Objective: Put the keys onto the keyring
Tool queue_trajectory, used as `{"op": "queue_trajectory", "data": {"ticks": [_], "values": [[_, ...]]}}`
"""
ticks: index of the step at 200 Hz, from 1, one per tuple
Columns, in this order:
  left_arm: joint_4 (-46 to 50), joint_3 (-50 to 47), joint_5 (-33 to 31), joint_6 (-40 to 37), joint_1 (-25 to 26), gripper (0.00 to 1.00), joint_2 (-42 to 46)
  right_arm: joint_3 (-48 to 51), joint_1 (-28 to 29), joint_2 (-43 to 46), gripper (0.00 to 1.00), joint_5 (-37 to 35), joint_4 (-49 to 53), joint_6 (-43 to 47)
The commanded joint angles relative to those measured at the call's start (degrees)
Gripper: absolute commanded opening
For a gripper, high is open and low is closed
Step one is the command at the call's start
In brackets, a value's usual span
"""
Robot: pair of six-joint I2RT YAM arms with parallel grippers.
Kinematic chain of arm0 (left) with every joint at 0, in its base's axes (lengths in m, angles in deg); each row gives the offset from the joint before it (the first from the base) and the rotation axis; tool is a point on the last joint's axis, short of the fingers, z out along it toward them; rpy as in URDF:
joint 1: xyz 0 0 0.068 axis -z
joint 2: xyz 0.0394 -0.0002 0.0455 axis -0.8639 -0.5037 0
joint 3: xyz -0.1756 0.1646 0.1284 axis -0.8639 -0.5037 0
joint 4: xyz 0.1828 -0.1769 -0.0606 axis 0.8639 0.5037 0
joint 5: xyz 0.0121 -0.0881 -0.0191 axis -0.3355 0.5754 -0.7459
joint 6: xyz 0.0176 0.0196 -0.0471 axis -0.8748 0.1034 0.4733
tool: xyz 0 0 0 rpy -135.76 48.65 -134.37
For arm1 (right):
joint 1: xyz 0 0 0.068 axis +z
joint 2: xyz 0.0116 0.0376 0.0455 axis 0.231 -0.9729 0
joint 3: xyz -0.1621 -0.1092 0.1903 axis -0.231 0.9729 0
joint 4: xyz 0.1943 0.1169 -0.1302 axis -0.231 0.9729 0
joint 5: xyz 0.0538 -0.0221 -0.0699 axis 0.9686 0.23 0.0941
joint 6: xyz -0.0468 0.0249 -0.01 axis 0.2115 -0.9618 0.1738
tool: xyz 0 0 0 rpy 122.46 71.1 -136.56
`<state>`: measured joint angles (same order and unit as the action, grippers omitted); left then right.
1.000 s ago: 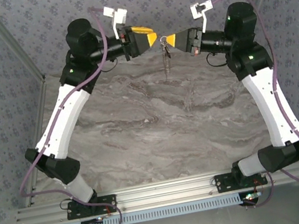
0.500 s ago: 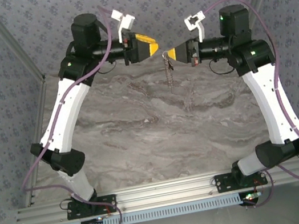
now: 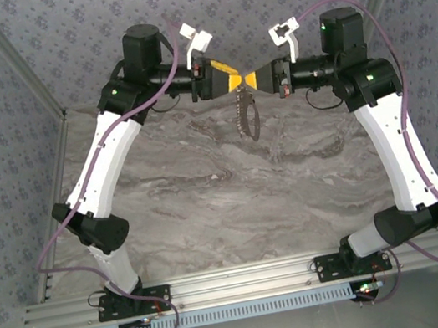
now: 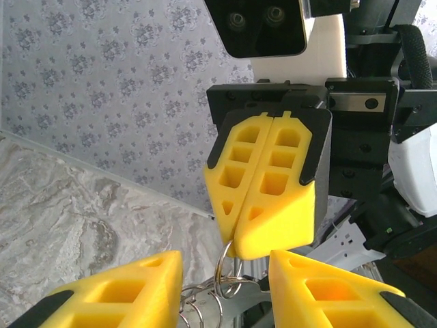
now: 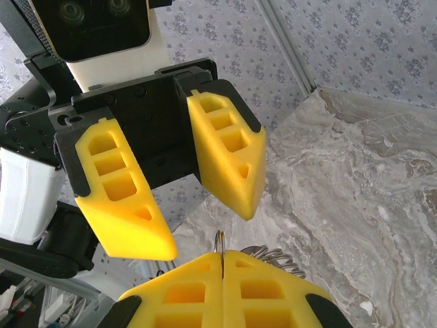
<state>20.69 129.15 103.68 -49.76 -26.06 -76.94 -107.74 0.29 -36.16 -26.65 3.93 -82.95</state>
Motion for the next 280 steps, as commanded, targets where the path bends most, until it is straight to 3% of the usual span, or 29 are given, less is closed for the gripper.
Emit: {"op": "queue_trajectory", "data": {"ticks": [1, 36, 76, 105, 130, 138, 154, 163, 216, 280], "values": [[0.44, 1.86, 1.89, -1.09, 0.67, 0.37, -0.05, -0.88, 0.41, 0.44, 0.0, 0.76, -2.56, -0.82], [0.45, 1.82, 2.05, -1.1, 1.24, 0.36, -0.05, -0.13, 0.36, 0.76, 0.0, 0.83, -3.7, -1.62], [-1.09, 1.73, 1.6, -0.27, 1.72, 0.21, -0.04, 0.55, 0.41, 1.19, 0.0, 1.01, -4.7, -2.28], [-2.64, 1.49, 0.03, 0.58, 1.73, 0.2, 0.13, 1.09, 0.49, 1.68, 0.0, 0.94, -4.85, -2.49], [-4.12, 1.3, -0.55, 1.09, 1.73, 0.0, 0.31, 1.56, 0.67, 2.14, 0.0, 1.19, -5.48, -2.99], [-4.65, 1.31, -0.5, 1.33, 1.7, 0.0, 0.31, 1.67, 0.61, 2.34, 0.0, 0.92, -5.51, -3.27], [-5.81, 1.37, -0.17, 1.92, 1.51, 0.0, 0.47, 3.04, -0.28, 3.74, 0.25, 0.09, -6.77, -4.13], [-6.49, 1.42, 0.11, 2.53, 1.38, 0.0, 0.48, 4.93, -1.35, 5.12, 0.34, -0.5, -8.9, -5.8], [-8.18, 3.33, 1.34, 4.34, 1.32, 0.0, 0.48, 16.97, -5.64, 12.32, 0.43, -4.28, -18.91, -11.41], [-8.73, 5.65, 1.58, 5.8, 1.33, 0.0, 0.04, 22.32, 0.78, 16.3, 0.55, -15.69, -16.26, -5.31]]}}
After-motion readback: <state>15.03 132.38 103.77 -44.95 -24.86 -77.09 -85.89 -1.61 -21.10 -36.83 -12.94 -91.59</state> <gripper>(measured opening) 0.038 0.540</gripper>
